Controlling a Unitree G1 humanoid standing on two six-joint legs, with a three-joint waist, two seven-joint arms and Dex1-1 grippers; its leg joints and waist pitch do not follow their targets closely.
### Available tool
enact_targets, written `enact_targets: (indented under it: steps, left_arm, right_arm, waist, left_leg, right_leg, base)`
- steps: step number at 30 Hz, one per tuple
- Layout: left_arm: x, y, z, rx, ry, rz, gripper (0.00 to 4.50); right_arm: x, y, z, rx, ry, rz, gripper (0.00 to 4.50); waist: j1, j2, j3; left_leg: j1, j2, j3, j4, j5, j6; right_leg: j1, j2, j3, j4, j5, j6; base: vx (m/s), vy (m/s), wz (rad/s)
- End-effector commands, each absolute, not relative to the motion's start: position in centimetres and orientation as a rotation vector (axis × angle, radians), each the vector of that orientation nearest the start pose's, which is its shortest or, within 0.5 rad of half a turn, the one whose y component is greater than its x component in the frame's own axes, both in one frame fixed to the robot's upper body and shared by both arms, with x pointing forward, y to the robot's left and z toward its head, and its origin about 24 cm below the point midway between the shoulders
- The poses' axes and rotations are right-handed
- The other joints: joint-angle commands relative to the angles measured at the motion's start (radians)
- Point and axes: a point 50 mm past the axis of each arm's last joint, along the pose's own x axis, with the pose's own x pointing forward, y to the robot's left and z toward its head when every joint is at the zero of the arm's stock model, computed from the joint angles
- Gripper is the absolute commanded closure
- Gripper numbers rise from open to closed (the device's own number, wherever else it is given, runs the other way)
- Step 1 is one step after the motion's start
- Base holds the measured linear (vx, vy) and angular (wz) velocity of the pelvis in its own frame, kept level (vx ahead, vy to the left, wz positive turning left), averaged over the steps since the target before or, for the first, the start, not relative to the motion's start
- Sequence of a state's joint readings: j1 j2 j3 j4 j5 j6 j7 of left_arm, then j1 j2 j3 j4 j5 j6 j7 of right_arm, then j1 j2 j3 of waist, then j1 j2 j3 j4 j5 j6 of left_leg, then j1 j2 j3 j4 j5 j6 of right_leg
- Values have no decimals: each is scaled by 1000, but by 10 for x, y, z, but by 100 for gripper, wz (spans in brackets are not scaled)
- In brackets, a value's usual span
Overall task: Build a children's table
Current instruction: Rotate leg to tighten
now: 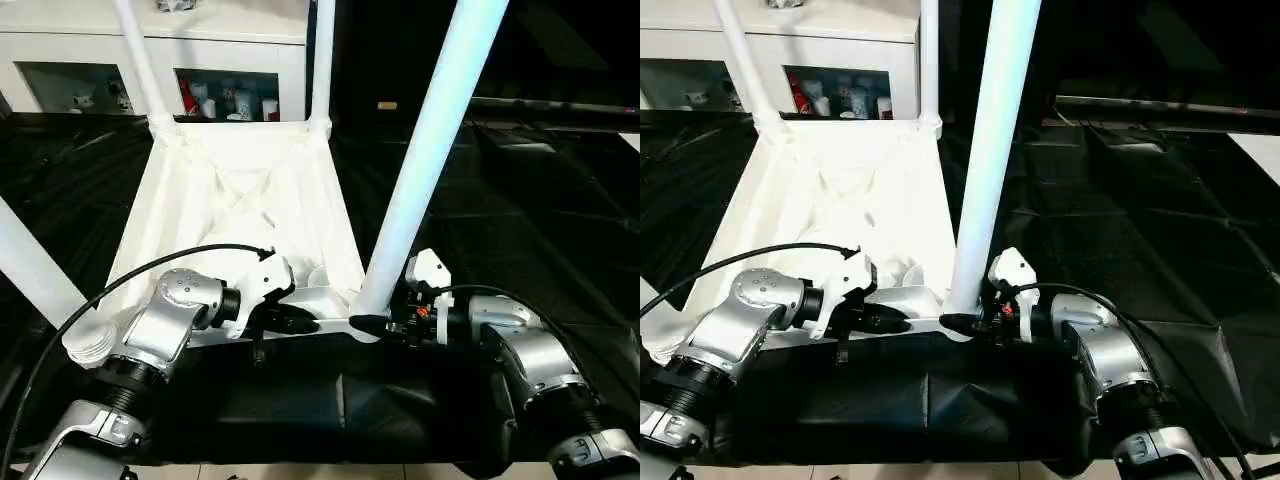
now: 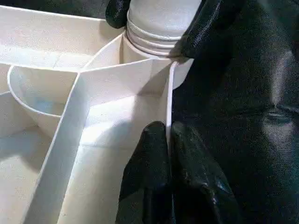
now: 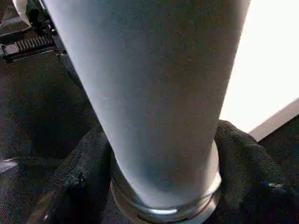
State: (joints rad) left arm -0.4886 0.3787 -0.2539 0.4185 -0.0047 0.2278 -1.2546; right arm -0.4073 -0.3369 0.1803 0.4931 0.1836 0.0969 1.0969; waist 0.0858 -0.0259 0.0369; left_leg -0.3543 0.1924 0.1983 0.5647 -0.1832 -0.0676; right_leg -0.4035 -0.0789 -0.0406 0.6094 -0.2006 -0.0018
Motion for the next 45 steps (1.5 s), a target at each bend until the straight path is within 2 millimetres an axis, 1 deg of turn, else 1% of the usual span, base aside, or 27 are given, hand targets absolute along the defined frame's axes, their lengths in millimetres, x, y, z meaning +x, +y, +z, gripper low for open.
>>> enact_targets:
  steps: [1, 3, 5, 7, 8, 9, 10, 11, 12, 13, 14, 15, 17, 18, 19, 21, 22, 23, 25, 27, 30, 31, 32, 34, 37, 41, 45]
  left_arm:
    - [292, 129, 44, 213, 477, -1404, 450]
    - [294, 128, 41, 221, 481, -1362, 450]
    - [300, 125, 36, 250, 474, -1280, 450]
    - [310, 117, 29, 276, 475, -1153, 450]
    - [312, 115, 29, 278, 475, -1133, 450]
    - [314, 109, 28, 272, 472, -1108, 450]
    - [316, 102, 27, 270, 471, -1081, 450]
    - [318, 97, 26, 269, 471, -1059, 450]
    - [321, 87, 25, 268, 474, -1035, 450]
    - [321, 84, 25, 267, 475, -1029, 450]
    - [323, 78, 25, 266, 475, -1008, 450]
    - [325, 70, 25, 272, 473, -992, 450]
    - [327, 58, 25, 283, 469, -978, 450]
    - [327, 58, 25, 283, 469, -978, 450]
    - [327, 53, 25, 284, 465, -986, 450]
    - [327, 51, 25, 281, 463, -1000, 450]
    - [327, 51, 25, 281, 463, -1000, 450]
    - [326, 53, 24, 275, 464, -1007, 450]
    - [326, 60, 24, 270, 464, -1018, 450]
    - [327, 67, 27, 260, 452, -1037, 450]
    - [327, 71, 29, 248, 439, -1053, 450]
    - [325, 77, 32, 244, 416, -1107, 450]
    - [324, 79, 32, 242, 413, -1116, 450]
    - [320, 88, 35, 232, 398, -1189, 450]
    - [315, 97, 39, 204, 399, -1260, 450]
    - [308, 109, 41, 189, 424, -1330, 450]
    - [302, 121, 41, 176, 454, -1376, 450]
  right_arm:
    - [291, -145, 23, -85, 377, 1178, 174]
    - [293, -144, 20, -75, 356, 1102, 175]
    - [297, -143, 13, -70, 346, 975, 175]
    - [301, -140, 2, -61, 367, 808, 176]
    - [301, -139, 1, -55, 370, 788, 176]
    - [303, -135, -1, -31, 374, 743, 176]
    - [305, -130, -2, -7, 378, 695, 176]
    - [306, -125, -3, 14, 382, 653, 176]
    - [309, -119, -4, 33, 385, 591, 176]
    - [310, -117, -4, 38, 386, 574, 176]
    - [312, -113, -4, 38, 388, 544, 177]
    - [315, -108, -3, 31, 383, 515, 177]
    - [317, -97, -2, 19, 379, 492, 177]
    - [317, -97, -2, 18, 379, 491, 177]
    - [318, -92, 0, 14, 367, 494, 177]
    - [318, -86, 6, -2, 322, 542, 177]
    - [318, -86, 6, -2, 322, 542, 177]
    - [318, -86, 11, 27, 290, 575, 142]
    - [317, -91, 19, 63, 241, 626, 104]
    - [317, -100, 23, 39, 221, 675, 98]
    - [317, -107, 25, 28, 213, 698, 66]
    - [316, -118, 27, -18, 210, 733, 66]
    - [316, -119, 27, -27, 211, 742, 60]
    - [312, -130, 28, -85, 223, 826, 60]
    - [305, -137, 28, -106, 249, 925, 60]
    - [301, -141, 29, -113, 271, 999, 60]
    - [300, -143, 31, -109, 277, 1050, 60]
  waist:
    - [3, -14, -49]
    - [1, -14, -48]
    - [-3, -14, -44]
    - [-8, -13, -38]
    - [-11, -13, -36]
    - [-11, -16, -38]
    - [-11, -13, -38]
    - [-12, -11, -37]
    - [-13, -14, -38]
    - [-13, -12, -38]
    - [-13, -9, -41]
    - [-13, -13, -41]
    - [-13, -11, -43]
    - [-10, -11, -44]
    - [-8, -6, -44]
    - [-7, -9, -45]
    - [-6, -10, -46]
    - [-4, -11, -46]
    - [0, -13, -47]
    - [2, -12, -47]
    - [2, -14, -46]
    - [1, -13, -47]
    - [2, -15, -47]
    - [-1, -14, -45]
    - [0, -12, -45]
    - [-1, -8, -46]
    - [-1, -6, -50]
  left_leg:
    - [1, 36, -13, -52, -153, 75]
    - [1, 37, -14, -52, -158, 71]
    - [2, 35, -14, -56, -183, 57]
    - [6, 35, -17, -62, -231, 32]
    - [11, 34, -19, -64, -271, 12]
    - [11, 33, -23, -64, -286, 5]
    - [11, 33, -23, -64, -289, 7]
    - [15, 34, -23, -65, -297, 5]
    - [12, 32, -24, -66, -295, 3]
    - [13, 33, -26, -67, -293, 0]
    - [14, 33, -25, -66, -291, -2]
    - [11, 33, -25, -67, -291, 3]
    - [10, 30, -24, -65, -284, 6]
    - [11, 31, -22, -64, -277, 10]
    - [8, 30, -22, -64, -273, 17]
    - [4, 30, -22, -64, -265, 25]
    - [3, 29, -21, -63, -260, 29]
    - [2, 29, -21, -63, -255, 34]
    - [3, 30, -19, -61, -251, 42]
    - [-2, 31, -20, -61, -230, 55]
    - [-2, 31, -20, -62, -229, 59]
    - [-2, 31, -19, -61, -228, 59]
    - [-5, 32, -20, -60, -226, 63]
    - [-7, 32, -20, -61, -227, 68]
    - [-2, 36, -18, -60, -230, 71]
    - [-2, 39, -18, -61, -220, 67]
    - [1, 40, -16, -58, -198, 69]
  right_leg:
    - [49, -59, 37, -68, -142, -221]
    - [48, -59, 38, -69, -152, -218]
    - [45, -59, 37, -76, -196, -209]
    - [40, -60, 37, -88, -299, -184]
    - [36, -62, 37, -97, -389, -159]
    - [38, -66, 37, -102, -454, -132]
    - [36, -66, 38, -105, -469, -123]
    - [28, -65, 40, -109, -489, -111]
    - [30, -64, 39, -110, -494, -102]
    - [30, -64, 39, -110, -493, -100]
    - [28, -62, 39, -108, -464, -103]
    - [30, -60, 38, -105, -433, -109]
    - [31, -61, 39, -104, -413, -111]
    - [30, -61, 39, -103, -383, -118]
    - [33, -60, 39, -100, -358, -123]
    - [37, -60, 38, -98, -333, -125]
    - [38, -61, 38, -98, -326, -125]
    - [39, -62, 39, -97, -323, -125]
    - [39, -63, 39, -99, -332, -122]
    - [44, -62, 36, -95, -301, -130]
    - [42, -63, 35, -96, -312, -135]
    - [43, -63, 35, -96, -315, -135]
    - [46, -64, 35, -96, -316, -136]
    - [44, -63, 36, -97, -323, -133]
    - [39, -62, 37, -96, -328, -141]
    - [40, -61, 37, -88, -276, -168]
    - [41, -59, 38, -77, -191, -200]
  base:
    - [0, 0, 0]
    - [0, 0, 0]
    - [0, 0, 0]
    - [0, 0, 0]
    - [0, 0, 0]
    - [0, 0, 0]
    - [0, 0, 0]
    - [0, 0, 0]
    - [0, 0, 0]
    - [0, 0, 0]
    - [0, 0, 0]
    - [0, 0, 0]
    - [0, 0, 0]
    - [0, 0, 0]
    - [0, 0, 0]
    - [0, 0, 0]
    - [0, 0, 0]
    - [0, 0, 0]
    - [0, 0, 0]
    - [0, 0, 0]
    - [0, 0, 0]
    - [0, 0, 0]
    - [0, 0, 0]
    - [0, 0, 0]
    - [0, 0, 0]
    - [0, 0, 0]
    - [0, 0, 0]
